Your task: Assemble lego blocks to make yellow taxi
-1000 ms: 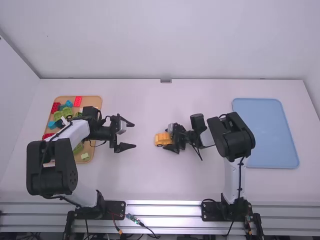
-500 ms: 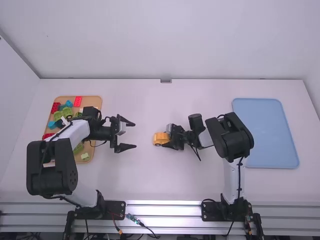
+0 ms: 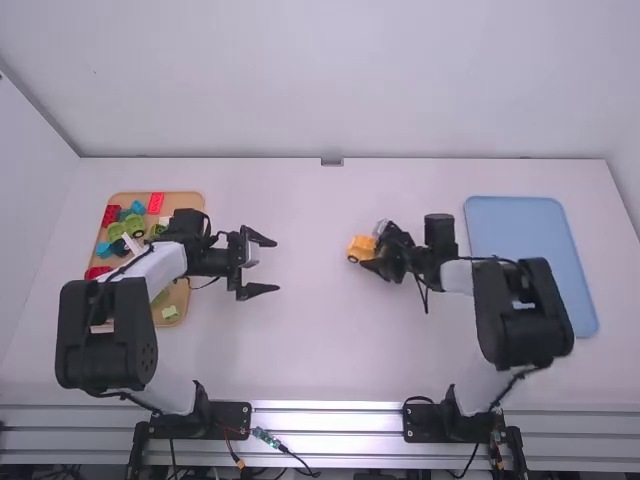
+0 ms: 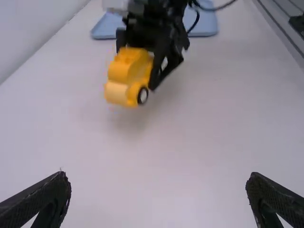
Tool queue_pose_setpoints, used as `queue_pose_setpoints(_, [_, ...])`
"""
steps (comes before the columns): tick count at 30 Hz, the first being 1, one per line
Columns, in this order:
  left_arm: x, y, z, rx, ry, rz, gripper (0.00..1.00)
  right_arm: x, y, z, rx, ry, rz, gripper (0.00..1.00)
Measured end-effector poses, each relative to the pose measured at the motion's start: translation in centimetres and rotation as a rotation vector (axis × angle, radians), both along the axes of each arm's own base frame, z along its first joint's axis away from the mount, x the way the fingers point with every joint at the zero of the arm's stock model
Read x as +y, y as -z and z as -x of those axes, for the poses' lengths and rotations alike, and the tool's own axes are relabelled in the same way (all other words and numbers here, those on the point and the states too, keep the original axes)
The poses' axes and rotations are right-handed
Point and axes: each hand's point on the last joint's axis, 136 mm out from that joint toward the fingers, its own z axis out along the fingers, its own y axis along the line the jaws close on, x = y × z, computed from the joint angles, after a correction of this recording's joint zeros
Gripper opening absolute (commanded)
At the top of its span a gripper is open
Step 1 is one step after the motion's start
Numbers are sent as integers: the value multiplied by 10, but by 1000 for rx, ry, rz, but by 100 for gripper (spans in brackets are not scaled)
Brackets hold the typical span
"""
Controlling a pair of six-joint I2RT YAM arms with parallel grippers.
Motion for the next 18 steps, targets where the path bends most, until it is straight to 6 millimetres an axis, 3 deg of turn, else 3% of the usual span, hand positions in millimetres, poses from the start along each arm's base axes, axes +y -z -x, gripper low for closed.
queue_pose_setpoints(1, [-2, 2, -2, -15, -3, 2, 99, -20, -10, -5, 0, 77, 40, 27])
queue_pose_setpoints(3, [-4, 5, -3, -19, -8, 6, 99, -42, -19, -11, -9, 160, 82, 24])
queue_pose_setpoints(5, [-7, 10, -5, -22, -23, 14, 99, -84, -31, -20, -22, 311, 149, 20])
queue_pose_setpoints(6, [-7, 10, -6, -22, -24, 16, 99, -87, -32, -20, -22, 320, 152, 20])
queue_pose_setpoints(9, [-7, 12, -12, -23, -61, 33, 99, -151, -47, -32, -56, 556, 199, 19])
queue_pose_setpoints(10, [-7, 12, -12, -21, -63, 35, 99, -154, -48, -32, -60, 565, 201, 19])
queue_pose_setpoints(13, [-6, 11, -18, -9, -99, 58, 99, -216, -52, -32, -82, 780, 203, 25])
queue_pose_setpoints(18, [-5, 10, -25, 16, -152, 82, 99, -278, -43, -19, -52, 999, 169, 31])
